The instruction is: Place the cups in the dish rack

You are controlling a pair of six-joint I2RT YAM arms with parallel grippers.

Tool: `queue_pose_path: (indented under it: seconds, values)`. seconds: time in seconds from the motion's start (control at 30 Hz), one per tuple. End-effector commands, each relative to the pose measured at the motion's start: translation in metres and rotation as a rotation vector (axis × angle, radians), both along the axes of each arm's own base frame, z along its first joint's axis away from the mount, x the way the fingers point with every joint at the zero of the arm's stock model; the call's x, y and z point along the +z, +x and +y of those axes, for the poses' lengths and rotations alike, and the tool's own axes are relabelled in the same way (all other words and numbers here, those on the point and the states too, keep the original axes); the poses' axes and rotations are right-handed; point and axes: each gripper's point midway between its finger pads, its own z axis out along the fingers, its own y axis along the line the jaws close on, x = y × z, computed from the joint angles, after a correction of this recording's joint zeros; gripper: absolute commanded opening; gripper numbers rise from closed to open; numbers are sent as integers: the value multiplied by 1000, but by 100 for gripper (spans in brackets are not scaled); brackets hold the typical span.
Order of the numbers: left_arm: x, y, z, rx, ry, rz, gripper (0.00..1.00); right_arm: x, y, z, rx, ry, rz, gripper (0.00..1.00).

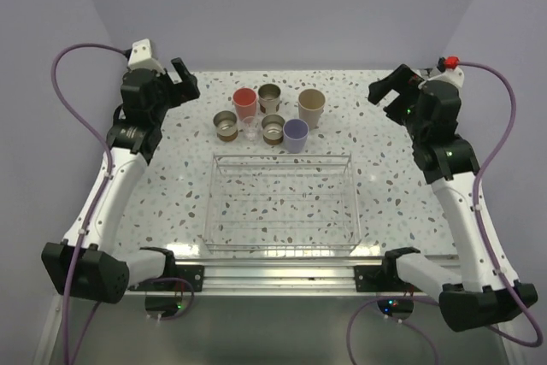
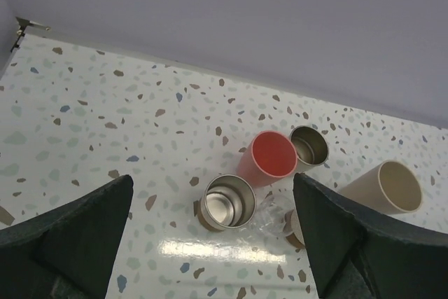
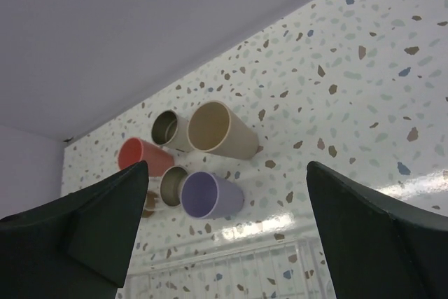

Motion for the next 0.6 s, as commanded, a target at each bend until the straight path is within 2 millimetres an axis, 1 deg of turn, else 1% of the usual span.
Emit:
queue_pose_path:
  seconds: [0.0, 0.03, 0.07, 0.1, 0.13, 0.17, 0.2, 0.23, 0.27, 0.3, 0.33, 0.43, 0.47, 0.5, 0.53, 0.57]
  values:
    - [33, -23, 3, -25, 20, -170, 100, 11, -17, 10, 40, 76, -21, 98]
    - [37, -23, 3, -24, 14, -209, 100, 9, -19, 13, 64, 76, -8, 98]
    - [30, -24, 4, -16, 10, -193, 100, 9, -21, 18, 91, 77, 1, 98]
    - [30, -24, 6, -6, 7, -178, 100, 6, -24, 23, 124, 85, 22, 98]
    - [0, -20, 6, -6, 30, -53, 100, 1, -27, 25, 134, 93, 49, 98]
    - [8, -16, 4, -17, 38, -31, 100, -2, -29, 30, 161, 96, 59, 98]
    - [-3, -12, 3, -28, 56, 24, 100, -2, -32, 39, 217, 107, 61, 98]
    - [-30, -7, 1, -41, 72, 123, 100, -3, -34, 42, 241, 102, 63, 98]
    - [-31, -4, 0, -45, 74, 139, 100, -7, -36, 44, 254, 102, 70, 98]
    - [-40, -2, 0, -42, 75, 164, 100, -6, -39, 47, 275, 103, 63, 98]
    - [-41, -2, -1, -50, 74, 162, 100, -5, -42, 47, 279, 104, 54, 98]
    - [-51, -1, -1, -64, 100, 181, 100, -10, -48, 48, 296, 101, 58, 98]
    - [-49, 1, 0, -65, 114, 184, 100, -10, -50, 50, 308, 98, 58, 98]
    - [-62, 2, 3, -57, 136, 236, 100, -10, -51, 51, 322, 95, 57, 98]
    - [-66, 4, 11, -15, 158, 259, 100, -11, -53, 56, 353, 99, 58, 98]
    - [-63, 8, 13, -4, 166, 265, 100, -14, -54, 58, 366, 101, 64, 98]
